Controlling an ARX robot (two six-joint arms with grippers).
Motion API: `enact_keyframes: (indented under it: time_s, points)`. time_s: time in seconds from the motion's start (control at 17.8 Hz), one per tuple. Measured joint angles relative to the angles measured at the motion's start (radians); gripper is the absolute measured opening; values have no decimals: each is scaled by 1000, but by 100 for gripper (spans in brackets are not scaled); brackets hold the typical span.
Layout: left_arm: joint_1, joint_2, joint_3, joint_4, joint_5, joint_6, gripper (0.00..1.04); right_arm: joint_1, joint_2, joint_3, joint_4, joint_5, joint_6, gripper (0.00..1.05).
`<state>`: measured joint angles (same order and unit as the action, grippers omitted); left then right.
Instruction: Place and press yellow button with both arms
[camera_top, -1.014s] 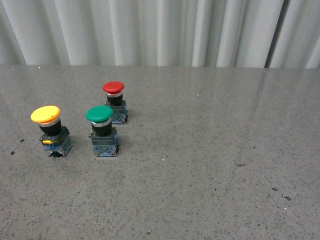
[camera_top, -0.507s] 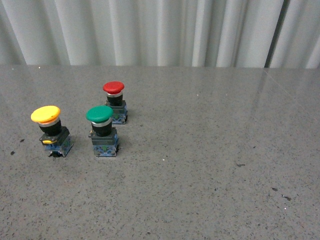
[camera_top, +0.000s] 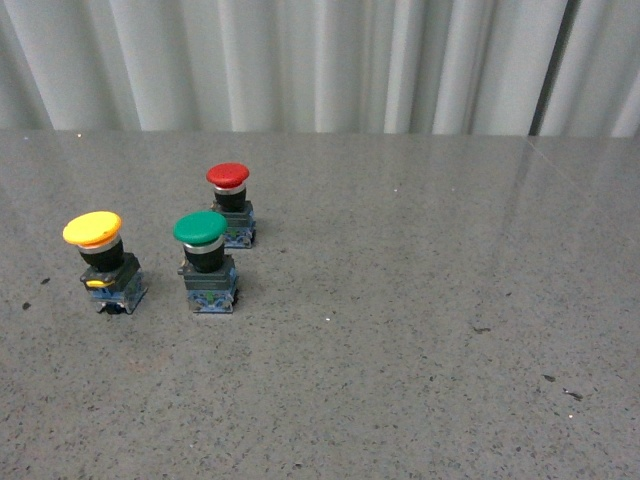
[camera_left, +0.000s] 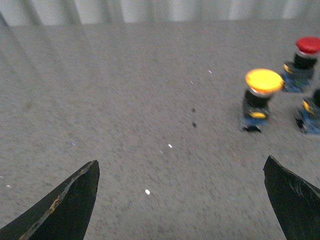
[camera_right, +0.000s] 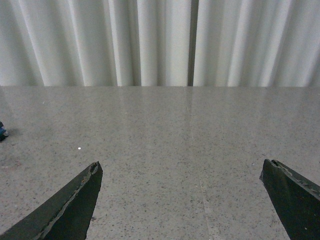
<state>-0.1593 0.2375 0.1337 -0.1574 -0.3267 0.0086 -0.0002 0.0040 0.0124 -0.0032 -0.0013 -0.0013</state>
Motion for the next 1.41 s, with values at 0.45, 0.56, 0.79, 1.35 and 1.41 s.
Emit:
enact_keyframes:
  time_s: [0.45, 0.56, 0.79, 1.35, 1.41]
  points:
    - [111, 988, 498, 419, 313, 75, 98, 0, 0, 0, -1, 1, 1, 98]
    - [69, 1129, 637, 398, 316, 78, 98, 0, 0, 0, -1, 1, 1, 98]
    - [-27, 1298, 681, 362, 274, 47, 98, 0, 0, 0, -1, 1, 1, 98]
    - [-10, 1299, 556, 437, 235, 18, 98, 0, 0, 0, -1, 1, 1, 98]
    - [-9, 1299, 554, 437, 236, 18, 98, 0, 0, 0, -1, 1, 1, 98]
